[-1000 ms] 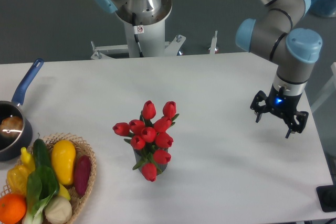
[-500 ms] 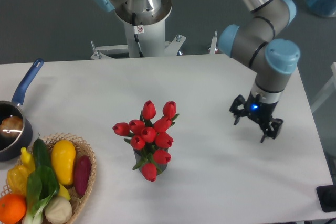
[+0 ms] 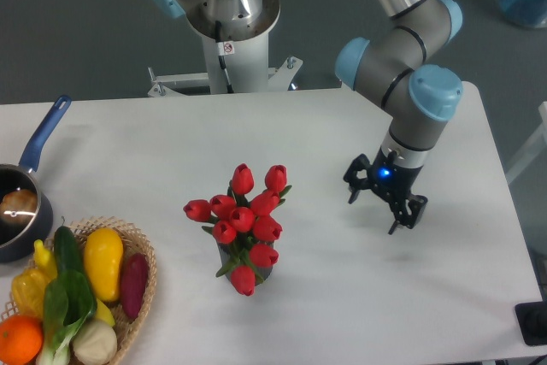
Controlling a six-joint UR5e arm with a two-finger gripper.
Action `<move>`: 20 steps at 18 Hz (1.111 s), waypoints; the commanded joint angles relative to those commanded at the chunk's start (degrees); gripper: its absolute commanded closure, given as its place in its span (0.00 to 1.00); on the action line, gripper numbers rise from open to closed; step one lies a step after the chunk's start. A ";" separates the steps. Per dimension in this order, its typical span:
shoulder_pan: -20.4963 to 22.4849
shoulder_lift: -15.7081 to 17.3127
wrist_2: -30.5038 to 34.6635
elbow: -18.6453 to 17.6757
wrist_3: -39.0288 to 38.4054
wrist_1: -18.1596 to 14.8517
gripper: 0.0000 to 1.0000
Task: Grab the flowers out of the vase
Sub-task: 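Move the open gripper toward the red tulip bouquet in the grey vase, then lower the gripper around the tulip stems and close on them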
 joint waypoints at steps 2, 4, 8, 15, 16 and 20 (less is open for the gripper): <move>-0.62 0.71 -4.05 -0.53 0.00 -0.18 0.00; -0.79 1.67 -7.91 -1.49 0.00 -0.18 0.00; -0.88 2.29 -17.33 -3.16 0.00 -0.44 0.00; -1.58 2.82 -25.76 -4.22 -0.62 -3.77 0.00; -1.67 2.90 -26.38 -4.22 -0.62 -4.48 0.00; -2.90 3.17 -29.80 -4.05 -2.80 -5.54 0.00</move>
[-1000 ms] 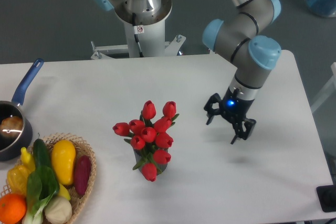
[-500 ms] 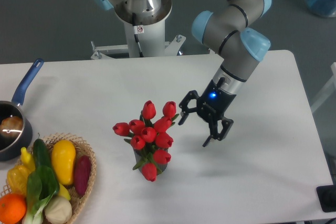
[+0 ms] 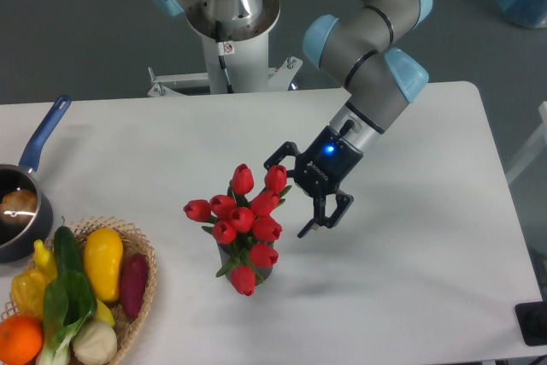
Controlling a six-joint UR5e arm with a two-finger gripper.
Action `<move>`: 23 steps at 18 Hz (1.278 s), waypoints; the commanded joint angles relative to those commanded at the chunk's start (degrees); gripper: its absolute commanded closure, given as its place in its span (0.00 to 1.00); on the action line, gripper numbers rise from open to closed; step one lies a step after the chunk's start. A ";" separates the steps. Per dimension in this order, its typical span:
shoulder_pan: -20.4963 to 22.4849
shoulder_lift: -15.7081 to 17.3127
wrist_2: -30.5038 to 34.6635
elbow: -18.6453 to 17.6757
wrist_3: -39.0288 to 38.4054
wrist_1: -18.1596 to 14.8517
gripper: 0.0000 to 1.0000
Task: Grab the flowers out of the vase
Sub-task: 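Lower the gripper around the tulip stems and close on them, then lift the gripped tulips up out of the grey vase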
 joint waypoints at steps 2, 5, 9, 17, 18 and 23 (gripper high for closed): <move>-0.79 0.09 -1.24 0.44 -1.85 0.09 0.00; -1.41 0.18 -3.17 0.70 -4.23 0.09 0.00; -2.90 0.00 -3.70 0.70 -4.32 0.09 0.00; -3.61 -0.18 -4.76 0.70 -4.23 0.44 0.53; -3.69 -0.26 -5.02 0.70 -3.97 0.61 0.63; -3.34 -0.26 -7.57 0.70 -4.32 0.70 0.82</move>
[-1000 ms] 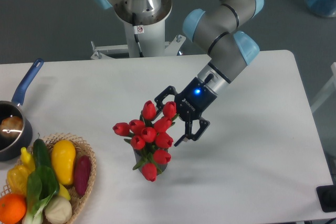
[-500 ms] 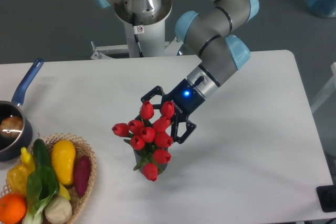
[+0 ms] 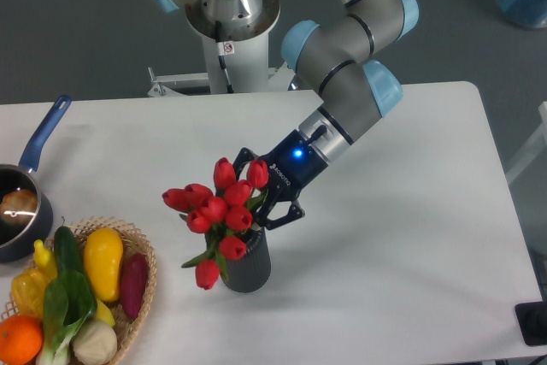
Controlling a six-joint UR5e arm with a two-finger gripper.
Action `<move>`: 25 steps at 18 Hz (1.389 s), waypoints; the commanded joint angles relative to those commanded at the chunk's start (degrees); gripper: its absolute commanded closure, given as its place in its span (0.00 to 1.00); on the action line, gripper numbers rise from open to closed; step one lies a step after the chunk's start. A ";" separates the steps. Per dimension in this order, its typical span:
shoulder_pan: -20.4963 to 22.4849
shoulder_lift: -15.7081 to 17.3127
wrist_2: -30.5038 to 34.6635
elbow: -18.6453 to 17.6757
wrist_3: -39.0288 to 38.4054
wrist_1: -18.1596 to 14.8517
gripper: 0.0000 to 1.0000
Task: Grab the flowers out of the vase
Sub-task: 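Lift the gripped tulips up out of the grey vase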
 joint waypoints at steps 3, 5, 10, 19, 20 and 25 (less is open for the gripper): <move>0.44 0.00 -1.58 0.70 -0.18 -0.09 0.83; 0.53 0.00 -2.20 1.23 -0.18 -0.09 0.83; 1.05 0.17 -4.22 1.49 -0.27 -0.09 0.84; 2.81 2.02 -8.87 4.21 -4.21 0.00 0.84; 3.16 2.20 -9.32 4.74 -5.53 0.09 0.84; 3.87 4.39 -11.42 7.12 -11.68 0.09 0.84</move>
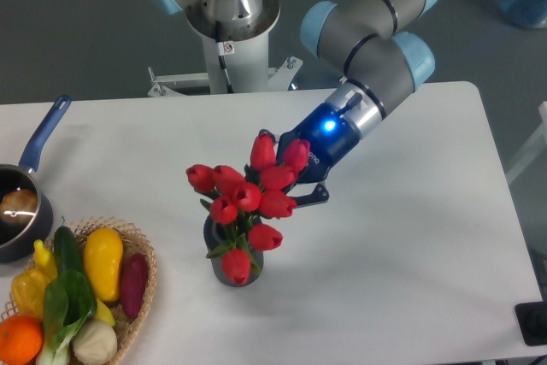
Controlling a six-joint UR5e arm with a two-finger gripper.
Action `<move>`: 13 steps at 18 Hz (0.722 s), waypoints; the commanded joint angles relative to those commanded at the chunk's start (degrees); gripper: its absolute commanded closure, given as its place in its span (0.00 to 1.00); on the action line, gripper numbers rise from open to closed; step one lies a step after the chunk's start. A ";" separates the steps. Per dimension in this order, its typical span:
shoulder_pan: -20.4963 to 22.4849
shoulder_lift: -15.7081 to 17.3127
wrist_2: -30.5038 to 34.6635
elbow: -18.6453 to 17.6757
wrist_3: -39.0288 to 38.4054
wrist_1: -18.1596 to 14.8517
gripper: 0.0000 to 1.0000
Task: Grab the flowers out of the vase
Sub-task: 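Lift the gripped tulips up out of the grey vase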
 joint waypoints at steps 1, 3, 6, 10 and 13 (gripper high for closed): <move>0.00 0.35 -0.35 0.18 -0.62 0.00 0.84; -0.09 0.70 -0.53 0.27 -0.89 0.00 0.84; -0.09 2.02 -0.71 0.62 -2.64 0.00 0.84; -0.09 3.43 -1.41 1.06 -4.75 0.00 0.83; 0.09 3.78 -2.20 2.28 -6.86 -0.09 0.84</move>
